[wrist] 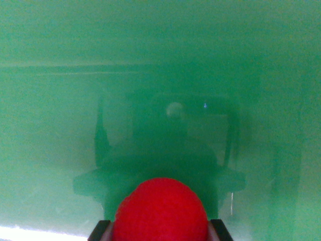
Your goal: Pick fruit
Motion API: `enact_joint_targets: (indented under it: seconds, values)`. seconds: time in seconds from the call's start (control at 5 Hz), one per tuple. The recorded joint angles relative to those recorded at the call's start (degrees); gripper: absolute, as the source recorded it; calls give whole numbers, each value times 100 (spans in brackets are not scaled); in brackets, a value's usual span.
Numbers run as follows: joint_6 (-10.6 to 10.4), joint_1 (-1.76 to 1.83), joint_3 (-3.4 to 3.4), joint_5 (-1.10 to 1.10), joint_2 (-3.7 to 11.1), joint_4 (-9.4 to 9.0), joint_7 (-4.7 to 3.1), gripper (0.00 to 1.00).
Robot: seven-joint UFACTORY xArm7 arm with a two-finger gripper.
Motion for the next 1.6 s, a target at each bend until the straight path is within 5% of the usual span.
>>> enact_joint_targets:
  seconds: [0.4,0.6,1.0,1.6]
  values:
    - [272,-4,1,15,-107,166,-16,100]
    - [122,-2,1,7,-48,74,-7,100]
    - [447,-6,2,24,-175,272,-26,100]
    - [631,-9,3,34,-247,385,-37,100]
